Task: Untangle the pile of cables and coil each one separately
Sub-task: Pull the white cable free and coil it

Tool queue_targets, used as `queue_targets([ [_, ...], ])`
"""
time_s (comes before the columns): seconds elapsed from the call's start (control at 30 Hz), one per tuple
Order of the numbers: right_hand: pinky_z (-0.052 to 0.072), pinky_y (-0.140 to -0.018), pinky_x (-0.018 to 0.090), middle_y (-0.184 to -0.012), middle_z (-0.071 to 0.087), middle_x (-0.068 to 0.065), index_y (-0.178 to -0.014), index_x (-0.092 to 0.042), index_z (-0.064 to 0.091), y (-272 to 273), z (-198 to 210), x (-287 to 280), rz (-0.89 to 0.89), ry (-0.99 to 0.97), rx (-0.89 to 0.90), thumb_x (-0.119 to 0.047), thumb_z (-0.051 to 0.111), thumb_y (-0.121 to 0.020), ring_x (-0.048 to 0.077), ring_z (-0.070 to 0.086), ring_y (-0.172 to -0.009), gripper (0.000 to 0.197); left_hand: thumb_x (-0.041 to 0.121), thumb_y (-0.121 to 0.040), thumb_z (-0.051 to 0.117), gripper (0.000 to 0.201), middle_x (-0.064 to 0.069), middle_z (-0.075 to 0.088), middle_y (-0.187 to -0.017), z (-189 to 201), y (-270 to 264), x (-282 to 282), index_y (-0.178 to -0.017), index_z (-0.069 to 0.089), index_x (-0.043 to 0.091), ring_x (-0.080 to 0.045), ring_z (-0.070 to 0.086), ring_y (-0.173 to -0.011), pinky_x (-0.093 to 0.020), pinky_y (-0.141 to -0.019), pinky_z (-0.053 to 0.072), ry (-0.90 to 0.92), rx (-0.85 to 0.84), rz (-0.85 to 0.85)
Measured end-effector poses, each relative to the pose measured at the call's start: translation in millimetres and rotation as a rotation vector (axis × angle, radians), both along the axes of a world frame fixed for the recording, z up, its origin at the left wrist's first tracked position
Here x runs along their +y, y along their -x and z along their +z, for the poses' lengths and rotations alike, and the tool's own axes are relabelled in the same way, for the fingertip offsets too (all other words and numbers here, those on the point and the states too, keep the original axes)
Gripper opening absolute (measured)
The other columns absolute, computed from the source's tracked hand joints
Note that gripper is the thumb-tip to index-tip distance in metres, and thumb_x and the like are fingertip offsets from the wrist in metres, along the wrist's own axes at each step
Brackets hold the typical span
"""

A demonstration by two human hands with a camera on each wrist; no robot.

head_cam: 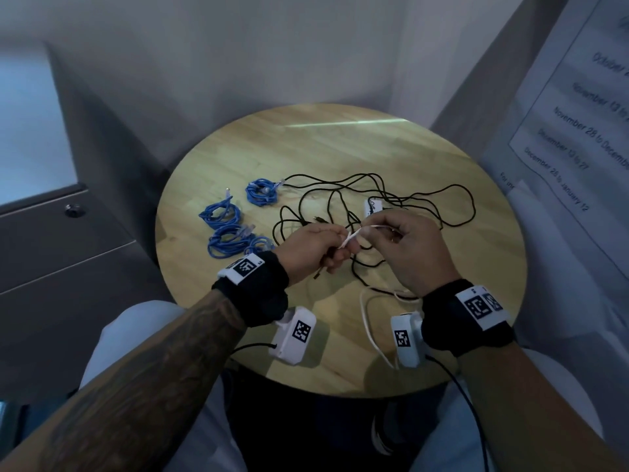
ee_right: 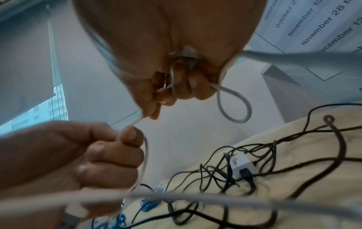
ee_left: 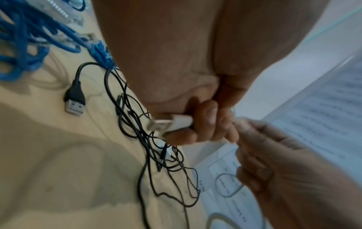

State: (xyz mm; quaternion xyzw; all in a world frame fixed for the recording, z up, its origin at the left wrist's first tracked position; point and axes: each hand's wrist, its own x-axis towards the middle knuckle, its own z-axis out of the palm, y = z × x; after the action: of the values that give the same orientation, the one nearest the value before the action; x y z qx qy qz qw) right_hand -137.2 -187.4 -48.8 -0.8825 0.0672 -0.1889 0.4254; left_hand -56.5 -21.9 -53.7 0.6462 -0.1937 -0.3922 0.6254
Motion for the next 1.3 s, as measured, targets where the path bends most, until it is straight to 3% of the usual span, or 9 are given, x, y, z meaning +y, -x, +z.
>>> queue_targets([
  [0.17,0.05,-0.075,0.036,-0.088,0.065,-0.009,-0.101,-0.027,0.074,-5,-6,0,-0.032,0.149,0.014,-0.026,0.061,-0.097,0.009,0.059,-0.084,0.013,0.004,-0.094,0.029,0.029,-0.001,0.036,-0.064,9,2,7,-0.088,0.057,0.005,-0.013,0.027,-0.054,-0.028,-0.056,0.029,0.104,0.212,-0.06],
  [0.27,0.045,-0.067,0.026,-0.077,0.063,-0.017,-0.112,-0.027,0.072,-4,-11,8,0.072,0.081,0.166,-0.023,0.054,-0.102,-0.002,0.058,-0.071,0.021,0.005,-0.096,0.034,0.023,-0.001,0.046,-0.068,11,-4,15,-0.097,0.057,0.004,-0.011,0.043,-0.056,-0.026,-0.06,0.045,0.331,0.424,0.027],
  [0.4,0.046,-0.049,0.03,-0.066,0.063,-0.003,-0.085,-0.033,0.061,5,-8,37,0.237,-0.078,0.373,-0.013,0.045,-0.102,0.01,0.052,-0.049,0.03,0.005,-0.099,0.043,0.018,-0.006,0.069,-0.078,8,-3,16,-0.105,0.059,0.001,-0.014,0.07,-0.071,-0.028,-0.07,0.06,0.425,0.494,0.244],
  [0.53,0.051,-0.055,0.034,-0.071,0.072,0.008,-0.083,-0.018,0.062,7,-1,46,0.295,-0.158,0.414,-0.015,0.049,-0.103,0.016,0.06,-0.051,0.024,0.003,-0.099,0.045,0.018,-0.012,0.074,-0.091,4,0,12,-0.104,0.061,-0.001,-0.019,0.074,-0.083,-0.028,-0.075,0.06,0.501,0.525,0.391],
  [0.7,0.056,-0.069,0.032,-0.079,0.076,0.009,-0.094,-0.003,0.068,12,-1,39,0.336,-0.244,0.462,-0.013,0.06,-0.099,0.019,0.07,-0.064,0.014,0.003,-0.099,0.046,0.016,-0.012,0.075,-0.093,2,-2,10,-0.1,0.061,0.001,-0.022,0.074,-0.088,-0.03,-0.077,0.06,0.539,0.495,0.508],
  [0.9,0.052,-0.089,0.023,-0.096,0.077,0.0,-0.1,-0.01,0.069,13,4,31,0.416,-0.203,0.512,-0.005,0.064,-0.093,0.009,0.071,-0.095,0.01,0.002,-0.099,0.047,0.016,-0.013,0.074,-0.095,2,-3,11,-0.102,0.062,0.001,-0.023,0.073,-0.09,-0.031,-0.079,0.06,0.563,0.467,0.553],
  [1.1,0.055,-0.09,0.031,-0.078,0.078,-0.004,-0.111,-0.017,0.071,15,9,37,0.379,-0.095,0.588,-0.011,0.061,-0.09,0.007,0.072,-0.082,0.024,0.002,-0.099,0.047,0.015,-0.01,0.073,-0.093,0,-4,14,-0.102,0.062,0.003,-0.022,0.074,-0.088,-0.032,-0.083,0.058,0.536,0.358,0.634],
  [1.2,0.056,-0.079,0.027,-0.073,0.076,-0.001,-0.109,-0.013,0.072,17,12,38,0.373,-0.092,0.554,-0.01,0.059,-0.093,0.011,0.072,-0.073,0.02,0.0,-0.098,0.049,0.016,-0.013,0.073,-0.095,-3,3,9,-0.107,0.062,0.001,-0.024,0.073,-0.089,-0.031,-0.082,0.059,0.491,0.229,0.635],
  [1.3,0.057,-0.066,0.039,-0.066,0.071,-0.008,-0.119,-0.017,0.071,21,11,41,0.314,-0.134,0.416,-0.008,0.058,-0.095,0.016,0.066,-0.056,0.029,-0.002,-0.097,0.051,0.017,-0.017,0.072,-0.098,-4,4,8,-0.108,0.063,-0.001,-0.025,0.073,-0.089,-0.03,-0.079,0.059,0.428,0.096,0.627],
])
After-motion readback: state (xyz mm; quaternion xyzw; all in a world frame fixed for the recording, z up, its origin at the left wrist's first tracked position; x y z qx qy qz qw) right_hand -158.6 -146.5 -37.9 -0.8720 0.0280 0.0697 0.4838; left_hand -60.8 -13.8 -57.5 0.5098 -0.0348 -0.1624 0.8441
